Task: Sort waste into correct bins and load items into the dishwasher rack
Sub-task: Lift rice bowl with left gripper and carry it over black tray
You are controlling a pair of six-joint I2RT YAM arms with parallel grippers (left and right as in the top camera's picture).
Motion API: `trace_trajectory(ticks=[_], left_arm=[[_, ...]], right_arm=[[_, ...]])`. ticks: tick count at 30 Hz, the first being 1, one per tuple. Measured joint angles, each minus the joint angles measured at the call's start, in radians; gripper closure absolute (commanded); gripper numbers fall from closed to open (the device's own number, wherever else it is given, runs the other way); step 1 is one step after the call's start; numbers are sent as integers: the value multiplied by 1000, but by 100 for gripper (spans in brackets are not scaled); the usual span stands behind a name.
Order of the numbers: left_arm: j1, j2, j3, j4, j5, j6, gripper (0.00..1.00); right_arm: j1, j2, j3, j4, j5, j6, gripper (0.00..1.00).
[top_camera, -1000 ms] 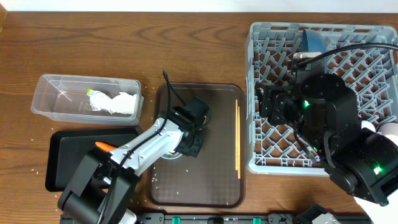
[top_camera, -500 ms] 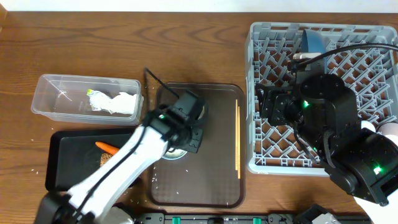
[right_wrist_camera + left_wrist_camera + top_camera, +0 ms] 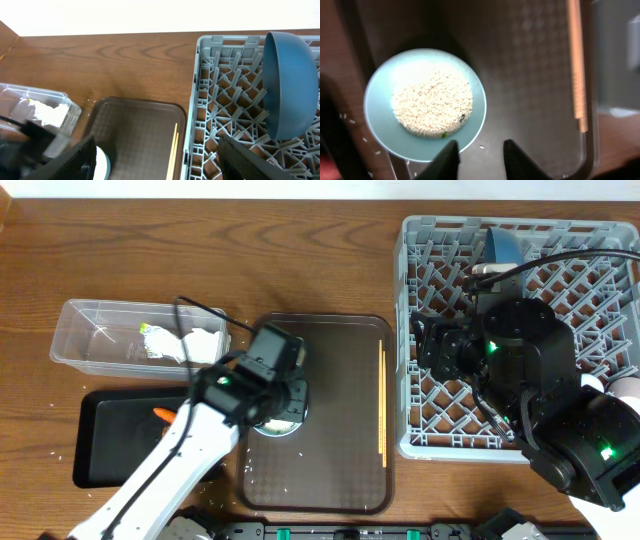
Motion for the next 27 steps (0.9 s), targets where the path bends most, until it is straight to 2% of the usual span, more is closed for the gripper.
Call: trace_trajectory(ticks=[4, 11, 13, 15, 23, 25, 27], left_arm=[[-77, 124, 0, 1, -59, 1, 46], [-151, 315, 0, 37, -109, -2, 47], [-151, 348, 0, 47, -122, -6, 65], [-151, 369, 0, 60, -131, -3, 78], [-153, 460, 0, 100, -146, -1, 86], [-155, 476, 0, 100, -151, 1, 94], [-155, 476, 1, 98, -163, 10, 94]], right_arm=[[0, 0, 0, 0, 3, 0, 29], [0, 0, 0, -1, 11, 0, 28], [0, 0, 0, -1, 11, 0, 28], [0, 0, 0, -1, 13, 0, 28], [0, 0, 0, -1, 15, 0, 27], [0, 0, 0, -1, 16, 0, 27], [0, 0, 0, -2, 18, 0, 27]])
